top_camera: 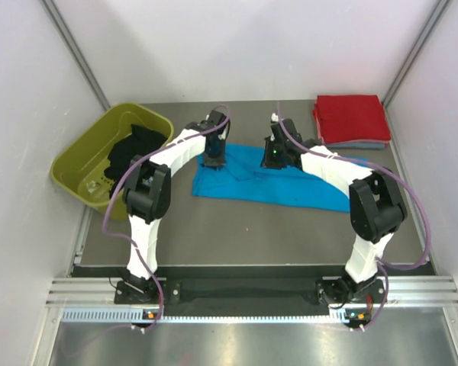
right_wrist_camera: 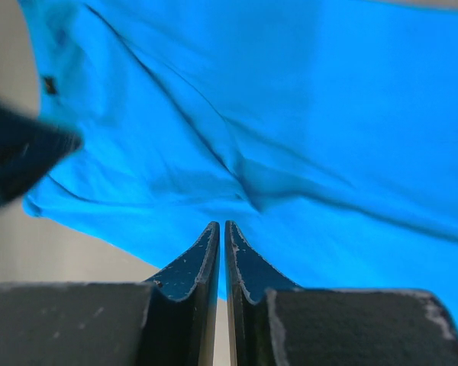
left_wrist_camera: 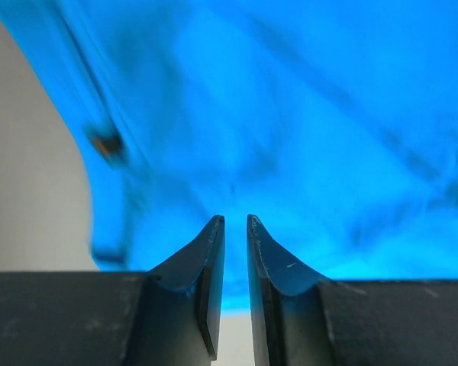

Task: Fold and stack the t-shirts
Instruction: Fold the tshirt

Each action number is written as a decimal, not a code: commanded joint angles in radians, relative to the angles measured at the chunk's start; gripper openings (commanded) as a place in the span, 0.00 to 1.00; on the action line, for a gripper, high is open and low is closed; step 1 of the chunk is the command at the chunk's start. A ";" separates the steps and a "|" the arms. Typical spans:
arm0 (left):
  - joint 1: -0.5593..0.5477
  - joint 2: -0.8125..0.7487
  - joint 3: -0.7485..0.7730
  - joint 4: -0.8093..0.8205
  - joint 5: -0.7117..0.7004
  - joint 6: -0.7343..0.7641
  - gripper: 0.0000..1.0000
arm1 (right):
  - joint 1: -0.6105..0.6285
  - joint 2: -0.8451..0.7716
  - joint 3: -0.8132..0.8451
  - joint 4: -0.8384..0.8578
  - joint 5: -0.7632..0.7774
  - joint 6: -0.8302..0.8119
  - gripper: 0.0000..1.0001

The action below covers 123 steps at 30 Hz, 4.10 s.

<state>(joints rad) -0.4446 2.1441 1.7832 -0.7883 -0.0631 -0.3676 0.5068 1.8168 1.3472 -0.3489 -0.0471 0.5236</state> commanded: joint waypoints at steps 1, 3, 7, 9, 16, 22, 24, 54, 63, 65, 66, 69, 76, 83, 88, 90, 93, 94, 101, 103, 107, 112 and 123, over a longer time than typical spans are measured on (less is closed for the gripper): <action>-0.046 -0.171 -0.143 0.052 0.023 -0.039 0.23 | -0.020 -0.077 -0.063 -0.029 0.042 -0.017 0.08; -0.057 -0.200 -0.197 0.067 0.011 -0.051 0.23 | -0.031 -0.094 -0.098 -0.024 0.043 -0.019 0.08; -0.062 -0.240 -0.287 0.090 -0.023 -0.067 0.22 | -0.051 -0.129 -0.134 -0.018 0.041 -0.022 0.08; -0.063 -0.243 -0.313 0.098 -0.027 -0.073 0.22 | -0.051 -0.136 -0.146 -0.015 0.039 -0.022 0.08; -0.065 -0.208 -0.346 0.139 -0.076 -0.085 0.22 | -0.056 -0.174 -0.166 -0.013 0.039 -0.022 0.08; -0.062 -0.116 -0.308 0.083 -0.199 -0.114 0.22 | -0.065 -0.206 -0.169 -0.025 0.075 -0.023 0.08; -0.060 -0.086 -0.291 0.064 -0.228 -0.120 0.22 | -0.073 -0.214 -0.172 -0.025 0.081 -0.022 0.08; 0.055 0.345 0.343 0.072 -0.208 0.009 0.22 | -0.185 -0.220 -0.148 -0.018 0.069 -0.034 0.08; 0.093 0.424 0.475 0.329 -0.075 0.013 0.25 | -0.211 -0.177 -0.089 -0.019 0.050 -0.048 0.08; 0.096 0.422 0.502 0.380 -0.034 0.022 0.25 | -0.220 -0.171 -0.077 -0.024 0.052 -0.053 0.08; 0.096 0.416 0.513 0.389 -0.018 0.028 0.25 | -0.223 -0.166 -0.071 -0.031 0.052 -0.059 0.08; 0.095 0.363 0.529 0.394 0.009 0.042 0.26 | -0.235 -0.172 -0.071 -0.042 0.052 -0.073 0.08; 0.093 0.179 0.409 0.344 -0.085 0.162 0.28 | -0.246 -0.229 -0.120 -0.053 0.043 -0.057 0.08; 0.095 0.086 0.361 0.204 -0.147 0.230 0.29 | -0.246 -0.319 -0.177 -0.073 0.003 -0.043 0.09; 0.092 0.008 0.273 0.166 -0.020 0.179 0.28 | -0.246 -0.384 -0.203 -0.097 0.009 -0.043 0.10; 0.075 -0.030 0.220 0.185 0.047 0.138 0.28 | -0.246 -0.401 -0.204 -0.128 0.042 -0.046 0.10; 0.022 -0.124 0.092 0.234 0.076 0.055 0.28 | -0.260 -0.410 -0.210 -0.188 0.124 -0.037 0.10; 0.008 -0.145 0.029 0.247 0.074 0.027 0.29 | -0.269 -0.413 -0.217 -0.196 0.131 -0.034 0.11; -0.036 -0.205 -0.093 0.299 -0.015 -0.093 0.36 | -0.329 -0.435 -0.304 -0.255 0.184 -0.027 0.18; -0.005 -0.167 -0.056 0.290 -0.055 -0.096 0.36 | -0.333 -0.441 -0.339 -0.265 0.193 -0.010 0.19; 0.046 -0.080 0.022 0.302 -0.050 -0.087 0.32 | -0.350 -0.438 -0.384 -0.240 0.211 0.032 0.17; 0.066 0.057 0.159 0.311 -0.115 0.004 0.25 | -0.352 -0.395 -0.398 -0.200 0.216 0.038 0.14; 0.110 0.266 0.341 0.287 -0.159 0.076 0.24 | -0.372 -0.298 -0.382 -0.185 0.276 0.044 0.12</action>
<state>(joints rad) -0.3538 2.3974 2.0602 -0.5102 -0.1806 -0.3294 0.1577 1.5051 0.9463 -0.5610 0.1734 0.5488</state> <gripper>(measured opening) 0.240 0.125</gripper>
